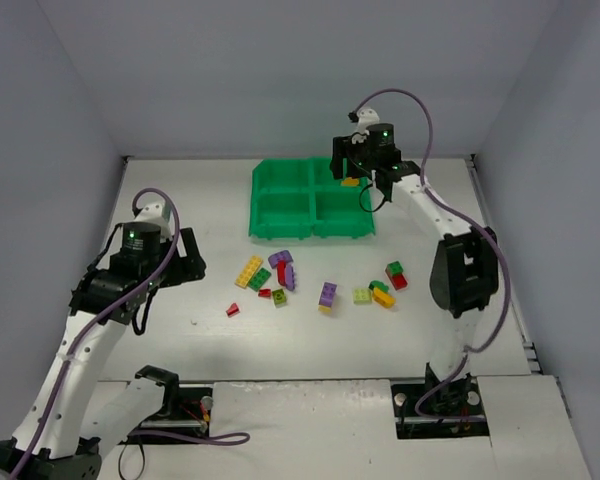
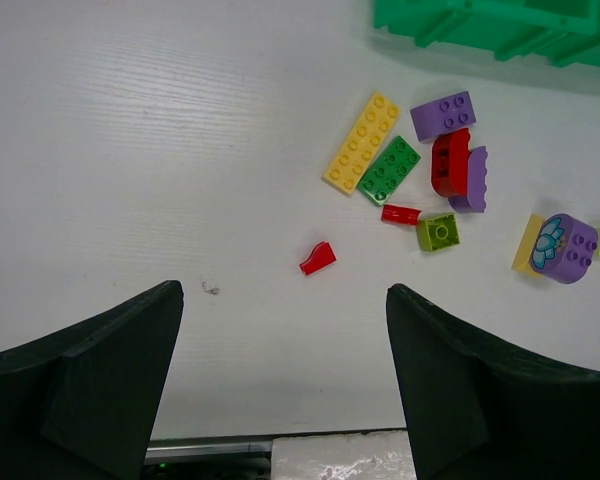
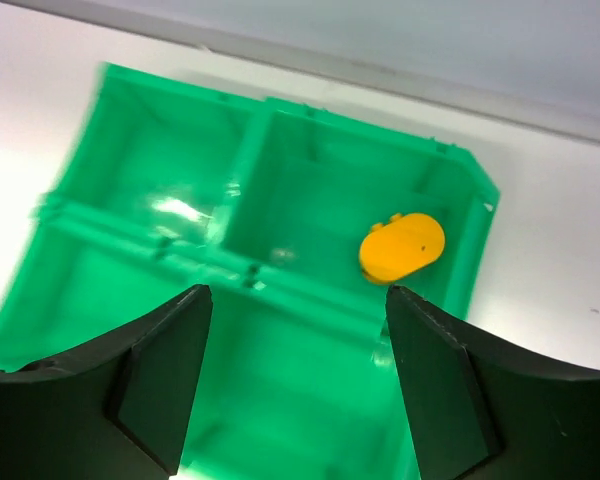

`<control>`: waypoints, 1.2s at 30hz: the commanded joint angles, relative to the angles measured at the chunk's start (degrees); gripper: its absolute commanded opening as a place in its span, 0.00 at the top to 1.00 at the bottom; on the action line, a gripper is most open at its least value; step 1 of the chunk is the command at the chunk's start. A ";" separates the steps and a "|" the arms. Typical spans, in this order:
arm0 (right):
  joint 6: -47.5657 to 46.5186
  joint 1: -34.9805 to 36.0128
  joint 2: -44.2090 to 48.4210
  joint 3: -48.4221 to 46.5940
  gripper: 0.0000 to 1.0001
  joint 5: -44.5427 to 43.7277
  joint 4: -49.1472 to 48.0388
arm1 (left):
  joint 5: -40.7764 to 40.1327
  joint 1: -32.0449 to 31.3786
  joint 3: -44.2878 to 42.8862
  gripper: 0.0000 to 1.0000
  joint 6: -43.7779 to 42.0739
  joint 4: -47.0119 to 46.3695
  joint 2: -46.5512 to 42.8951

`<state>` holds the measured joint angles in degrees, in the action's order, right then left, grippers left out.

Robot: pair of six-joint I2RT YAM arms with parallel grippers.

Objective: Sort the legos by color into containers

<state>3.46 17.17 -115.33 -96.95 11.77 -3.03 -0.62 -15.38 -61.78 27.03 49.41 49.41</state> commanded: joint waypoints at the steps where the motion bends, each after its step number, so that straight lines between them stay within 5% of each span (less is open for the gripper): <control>1: -2.14 3.21 11.52 3.58 0.34 -1.04 -0.59 | 1.06 -0.18 -0.89 0.24 -1.10 -3.88 0.86; 8: 0.30 13.14 19.52 10.81 0.43 -4.29 4.68 | 1.60 -0.18 -1.24 0.24 -1.98 -4.76 3.06; 19: 19.02 28.71 15.66 12.39 0.45 -20.73 7.69 | 0.27 -0.18 2.01 0.24 -2.32 -4.57 -3.08; 26: 22.37 26.70 21.19 18.72 0.42 -25.31 8.39 | 6.33 -0.18 5.53 0.34 -3.03 -12.66 4.54; 36: 22.38 17.20 33.84 29.62 0.38 -22.49 9.27 | 4.58 -5.36 -5.53 0.34 -9.97 -19.08 34.57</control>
<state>25.50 35.75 -86.37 -68.34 -9.69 8.03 4.29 -19.79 -61.87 20.58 34.98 79.59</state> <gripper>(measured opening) 0.612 0.664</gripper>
